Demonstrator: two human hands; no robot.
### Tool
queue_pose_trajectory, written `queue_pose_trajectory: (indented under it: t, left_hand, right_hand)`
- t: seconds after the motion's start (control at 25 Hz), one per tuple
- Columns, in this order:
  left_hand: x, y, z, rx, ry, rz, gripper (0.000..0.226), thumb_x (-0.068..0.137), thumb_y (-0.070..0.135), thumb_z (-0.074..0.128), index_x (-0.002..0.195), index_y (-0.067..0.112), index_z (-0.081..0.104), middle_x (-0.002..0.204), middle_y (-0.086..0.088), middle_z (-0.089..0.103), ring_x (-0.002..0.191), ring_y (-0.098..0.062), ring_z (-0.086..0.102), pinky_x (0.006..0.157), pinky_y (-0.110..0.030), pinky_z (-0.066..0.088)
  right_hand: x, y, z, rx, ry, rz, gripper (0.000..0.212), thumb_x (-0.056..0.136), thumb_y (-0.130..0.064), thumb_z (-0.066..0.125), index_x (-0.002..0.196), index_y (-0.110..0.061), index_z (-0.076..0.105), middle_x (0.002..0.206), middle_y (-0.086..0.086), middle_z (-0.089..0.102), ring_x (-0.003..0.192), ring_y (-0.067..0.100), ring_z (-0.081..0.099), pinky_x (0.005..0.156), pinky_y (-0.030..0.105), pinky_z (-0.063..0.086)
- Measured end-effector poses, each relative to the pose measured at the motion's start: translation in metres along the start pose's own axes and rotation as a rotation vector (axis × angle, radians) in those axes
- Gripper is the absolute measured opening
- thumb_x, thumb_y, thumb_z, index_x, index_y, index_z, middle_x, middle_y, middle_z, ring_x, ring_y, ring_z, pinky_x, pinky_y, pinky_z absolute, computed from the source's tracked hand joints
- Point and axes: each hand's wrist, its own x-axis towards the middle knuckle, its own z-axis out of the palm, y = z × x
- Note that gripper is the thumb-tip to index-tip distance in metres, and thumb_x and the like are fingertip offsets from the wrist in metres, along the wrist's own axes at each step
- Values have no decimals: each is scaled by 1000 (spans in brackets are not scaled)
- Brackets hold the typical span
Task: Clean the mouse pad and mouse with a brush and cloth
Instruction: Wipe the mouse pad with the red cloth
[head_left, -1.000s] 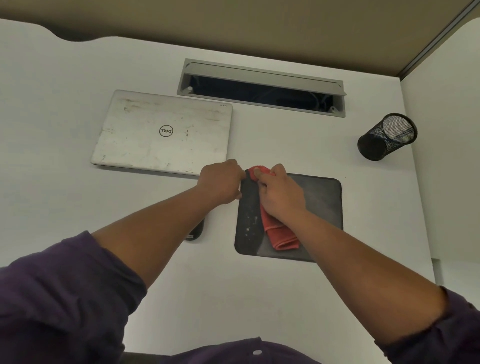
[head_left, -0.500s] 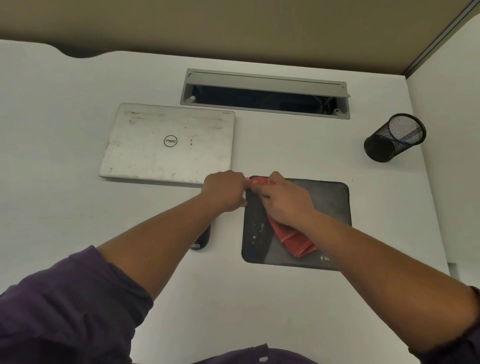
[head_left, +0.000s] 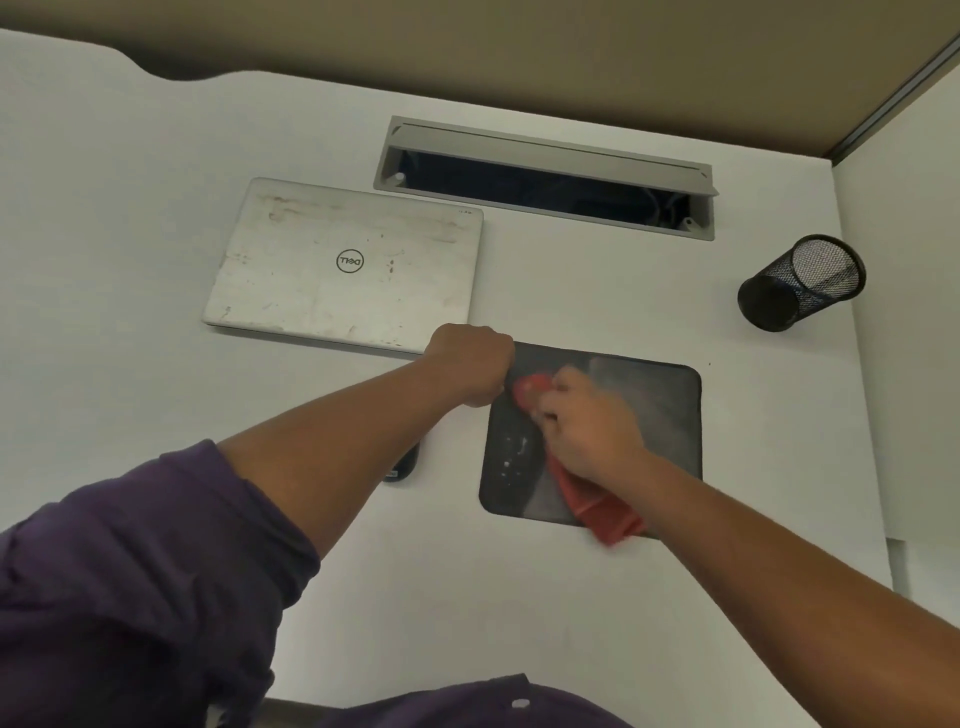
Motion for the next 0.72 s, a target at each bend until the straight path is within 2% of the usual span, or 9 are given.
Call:
queue_pose_trajectory:
  t: [0.08,0.2,0.28,0.36,0.48,0.52,0.64,0.72]
  left_hand:
    - [0,5,-4,33,-9,5,20,92,38,66,103,22,61,69,5,41,70,-21,51,63,-32,39]
    - [2,2,-5,32,-15,18,25,89,41,69,95,25,51,69,5,40,72,-22,51,64,-33,40]
    - [0,2,-5,22,-25,22,29,87,41,71,90,24,48,69,6,43,71,-21,52,63,-32,41]
    - [1,4,-5,33,-20,31,28,86,39,72,89,23,50,70,5,45,69,-20,53,63,-32,41]
    - [0,3,-6,43,-21,24,27,85,37,73,88,23,51,69,5,44,71,-21,54,62,-32,40]
    - [-1,3,-5,38,-23,21,26,85,37,74,89,23,52,69,5,44,71,-21,54,62,-32,40]
    - [-2,5,-3,38,-16,8,22,85,37,75,92,22,60,68,5,45,69,-21,54,61,-32,40]
    - [0,3,-3,29,-17,6,28,84,42,76,89,22,56,68,5,45,69,-22,54,62,-32,40]
  right_hand:
    - [-18,-1,11,-1,-15,-135,24,93,-42,52,108,-40,70,99,-8,50,81,19,60,65,29,39]
    - [-14,11,6,116,94,138,22,95,-38,55,108,-32,71,101,-4,53,82,24,60,68,35,49]
    - [-23,-4,12,83,70,25,19,94,-37,54,97,-29,70,98,-3,52,78,24,60,61,32,44]
    - [-39,-9,19,44,28,-145,21,92,-39,53,100,-32,71,97,-5,53,74,21,61,56,26,37]
    - [-27,8,8,108,100,90,18,94,-36,55,103,-33,71,97,-4,53,76,23,59,57,27,41]
    - [-28,7,9,95,110,73,19,94,-36,54,101,-31,71,95,-5,52,74,22,57,57,27,39]
    - [-43,-2,17,54,19,-182,26,94,-40,48,104,-34,71,95,-7,52,72,20,59,53,27,42]
    - [-35,6,13,99,67,-30,25,94,-38,50,108,-33,70,100,-5,55,78,22,61,56,30,48]
